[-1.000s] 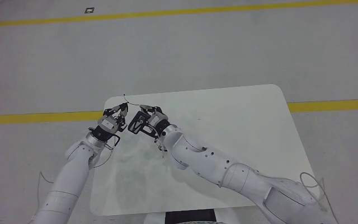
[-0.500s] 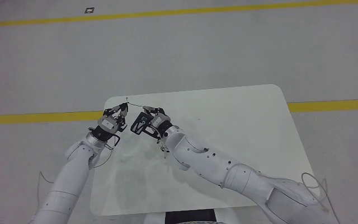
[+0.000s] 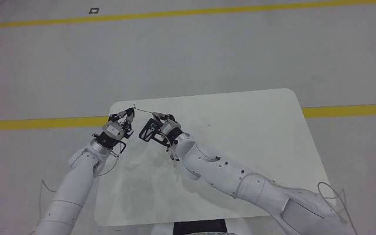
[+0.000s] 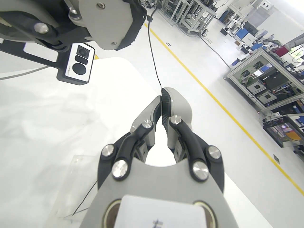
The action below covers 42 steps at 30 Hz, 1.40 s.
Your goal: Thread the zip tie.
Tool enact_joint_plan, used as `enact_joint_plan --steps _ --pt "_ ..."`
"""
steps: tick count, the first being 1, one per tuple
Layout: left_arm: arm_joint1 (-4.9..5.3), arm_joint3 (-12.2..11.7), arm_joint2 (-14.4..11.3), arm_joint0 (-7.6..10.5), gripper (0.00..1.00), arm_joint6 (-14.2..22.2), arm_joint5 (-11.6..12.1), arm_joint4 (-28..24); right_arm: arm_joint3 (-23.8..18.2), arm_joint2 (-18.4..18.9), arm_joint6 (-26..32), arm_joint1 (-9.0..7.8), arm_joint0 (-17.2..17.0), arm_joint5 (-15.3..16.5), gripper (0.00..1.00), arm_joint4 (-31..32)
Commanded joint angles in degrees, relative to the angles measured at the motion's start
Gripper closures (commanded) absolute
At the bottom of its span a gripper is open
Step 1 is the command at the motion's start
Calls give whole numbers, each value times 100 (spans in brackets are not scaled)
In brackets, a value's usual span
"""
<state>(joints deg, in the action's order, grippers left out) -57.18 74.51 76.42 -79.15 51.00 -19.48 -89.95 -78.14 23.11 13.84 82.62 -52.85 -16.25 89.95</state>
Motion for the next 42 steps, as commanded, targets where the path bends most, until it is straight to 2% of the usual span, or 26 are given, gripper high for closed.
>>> enact_joint_plan --steps 1,25,42 --pt "0 0 0 0 100 0 0 0 0 -15 17 -8 7 -2 100 0" --pt "0 0 0 0 100 0 0 0 -70 -231 172 -148 89 -49 100 0" --pt "0 0 0 0 100 0 0 0 -39 -177 192 -192 40 -80 100 0"
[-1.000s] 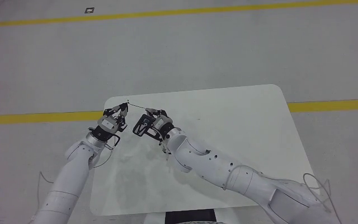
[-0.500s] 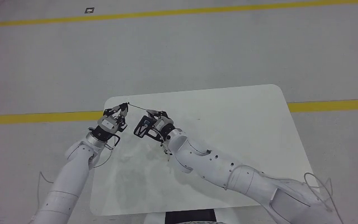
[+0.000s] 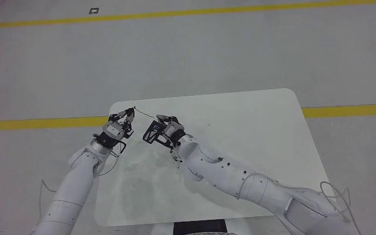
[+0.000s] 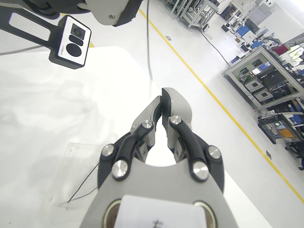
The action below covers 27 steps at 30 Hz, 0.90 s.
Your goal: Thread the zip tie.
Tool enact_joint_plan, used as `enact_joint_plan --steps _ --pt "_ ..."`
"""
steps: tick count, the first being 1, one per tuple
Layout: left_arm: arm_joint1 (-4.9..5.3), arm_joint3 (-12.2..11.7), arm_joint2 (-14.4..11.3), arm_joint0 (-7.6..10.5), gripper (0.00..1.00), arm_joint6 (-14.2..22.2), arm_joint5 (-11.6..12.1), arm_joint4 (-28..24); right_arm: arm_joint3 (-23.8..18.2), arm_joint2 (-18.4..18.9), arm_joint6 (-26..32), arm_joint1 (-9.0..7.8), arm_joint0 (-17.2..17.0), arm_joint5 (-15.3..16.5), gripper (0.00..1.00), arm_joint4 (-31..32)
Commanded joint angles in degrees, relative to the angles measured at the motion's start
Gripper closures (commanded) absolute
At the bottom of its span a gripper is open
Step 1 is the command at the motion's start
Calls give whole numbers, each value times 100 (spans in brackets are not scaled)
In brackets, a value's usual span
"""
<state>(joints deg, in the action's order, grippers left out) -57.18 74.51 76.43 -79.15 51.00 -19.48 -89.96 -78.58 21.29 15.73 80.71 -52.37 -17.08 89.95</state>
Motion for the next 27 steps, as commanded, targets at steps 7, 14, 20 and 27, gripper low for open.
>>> enact_joint_plan --steps 7,14,20,27 --pt "0 0 0 0 100 0 0 0 46 123 -18 -15 -118 16 100 0" --pt "0 0 0 0 100 0 0 0 -26 252 -25 -91 -211 -107 100 0" --pt "0 0 0 0 100 0 0 0 -84 260 -28 -124 -238 -167 0 0" --pt "0 0 0 0 100 0 0 0 -84 260 -28 -124 -238 -167 0 0"
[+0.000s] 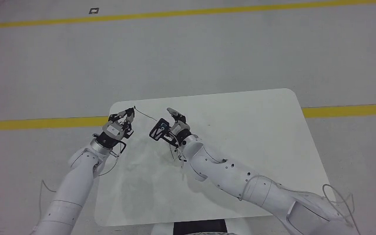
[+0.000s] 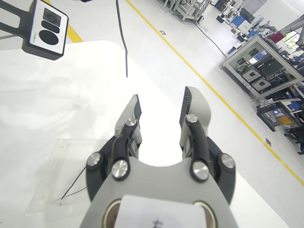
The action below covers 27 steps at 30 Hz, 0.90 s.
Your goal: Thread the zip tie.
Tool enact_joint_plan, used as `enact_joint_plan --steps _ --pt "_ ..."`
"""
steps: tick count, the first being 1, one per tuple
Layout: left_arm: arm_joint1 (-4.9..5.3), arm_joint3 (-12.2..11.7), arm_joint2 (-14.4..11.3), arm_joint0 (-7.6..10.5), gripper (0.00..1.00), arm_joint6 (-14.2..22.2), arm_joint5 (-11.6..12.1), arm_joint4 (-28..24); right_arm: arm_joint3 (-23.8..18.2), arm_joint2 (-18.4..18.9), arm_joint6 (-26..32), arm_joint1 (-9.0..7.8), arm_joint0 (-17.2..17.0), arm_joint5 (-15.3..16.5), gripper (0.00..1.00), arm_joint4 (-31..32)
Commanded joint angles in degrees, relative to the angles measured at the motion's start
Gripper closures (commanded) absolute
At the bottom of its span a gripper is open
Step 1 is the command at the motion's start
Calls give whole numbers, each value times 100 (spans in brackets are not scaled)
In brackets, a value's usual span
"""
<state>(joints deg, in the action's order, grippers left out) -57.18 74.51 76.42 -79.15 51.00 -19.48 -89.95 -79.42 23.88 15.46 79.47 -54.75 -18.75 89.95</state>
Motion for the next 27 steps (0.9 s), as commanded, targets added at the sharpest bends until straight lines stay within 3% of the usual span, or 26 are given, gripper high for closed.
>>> enact_joint_plan --steps 1,6,12,18,23,27 --pt "0 0 0 0 100 0 0 0 0 0 0 0 0 0 0 0" --pt "0 0 0 0 100 0 0 0 -33 381 -176 -107 -179 208 0 0" --pt "0 0 0 0 100 0 0 0 -396 766 -395 -394 -409 402 0 0" --pt "0 0 0 0 100 0 0 0 -1113 1477 -472 -704 -813 665 0 -24" --pt "0 0 0 0 100 0 0 0 -1823 2333 -752 -869 -1306 990 0 -671" --pt "0 0 0 0 100 0 0 0 -1823 2333 -752 -869 -1306 990 0 -671"
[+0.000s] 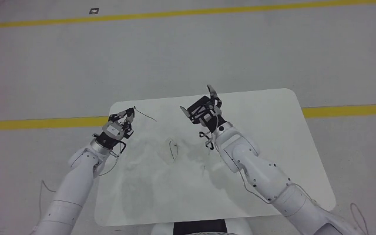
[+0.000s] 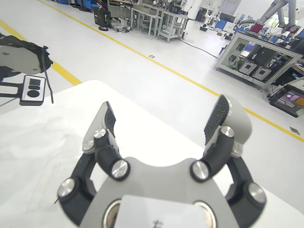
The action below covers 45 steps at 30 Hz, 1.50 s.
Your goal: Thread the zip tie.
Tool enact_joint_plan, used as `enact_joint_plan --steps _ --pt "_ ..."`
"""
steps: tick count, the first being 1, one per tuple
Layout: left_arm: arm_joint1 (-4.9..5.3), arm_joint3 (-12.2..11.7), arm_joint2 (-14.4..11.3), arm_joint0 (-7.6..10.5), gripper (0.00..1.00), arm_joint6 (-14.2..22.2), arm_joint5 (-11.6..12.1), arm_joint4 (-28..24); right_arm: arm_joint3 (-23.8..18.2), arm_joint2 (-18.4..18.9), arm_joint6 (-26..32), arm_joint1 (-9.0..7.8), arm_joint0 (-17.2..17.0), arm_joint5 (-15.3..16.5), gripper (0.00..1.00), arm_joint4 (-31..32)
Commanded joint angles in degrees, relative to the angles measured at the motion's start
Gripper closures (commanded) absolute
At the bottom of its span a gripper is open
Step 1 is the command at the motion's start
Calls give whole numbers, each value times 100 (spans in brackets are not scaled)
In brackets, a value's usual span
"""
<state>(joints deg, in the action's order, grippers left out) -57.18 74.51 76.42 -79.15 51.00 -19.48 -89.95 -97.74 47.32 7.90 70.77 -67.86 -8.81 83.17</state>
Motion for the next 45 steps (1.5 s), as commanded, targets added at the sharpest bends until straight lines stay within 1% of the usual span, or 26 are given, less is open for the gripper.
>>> enact_joint_plan --steps 1,7,8,11,16,19,24,31,32,34,38,40,45 --pt "0 0 0 0 100 0 0 0 10 -11 4 1 5 -5 0 8" --pt "0 0 0 0 100 0 0 0 10 -11 4 1 5 -5 0 8" --pt "0 0 0 0 100 0 0 0 6 39 -22 -1 -11 0 0 0" --pt "0 0 0 0 100 0 0 0 -82 331 -52 -29 -87 49 0 -43" --pt "0 0 0 0 100 0 0 0 -321 820 -110 -73 -248 232 0 -298" --pt "0 0 0 0 100 0 0 0 -386 1044 -172 -94 -343 352 0 -364" --pt "0 0 0 0 100 0 0 0 -460 1376 -252 -98 -479 418 0 -732" --pt "-2 16 -3 3 100 -17 6 5 -463 1392 -261 -97 -486 421 0 -749" --pt "-6 91 -12 15 100 -53 3 29 -463 1392 -261 -97 -486 421 0 -749" --pt "-6 254 -62 8 100 46 0 0 -463 1392 -261 -97 -486 421 0 -749" --pt "78 481 -237 49 100 402 0 79 -463 1392 -261 -97 -486 421 0 -749" --pt "156 570 -334 101 100 553 0 178 -463 1392 -261 -97 -486 421 0 -749" --pt "303 745 -459 188 100 630 0 117 -463 1392 -261 -97 -486 421 0 -749"
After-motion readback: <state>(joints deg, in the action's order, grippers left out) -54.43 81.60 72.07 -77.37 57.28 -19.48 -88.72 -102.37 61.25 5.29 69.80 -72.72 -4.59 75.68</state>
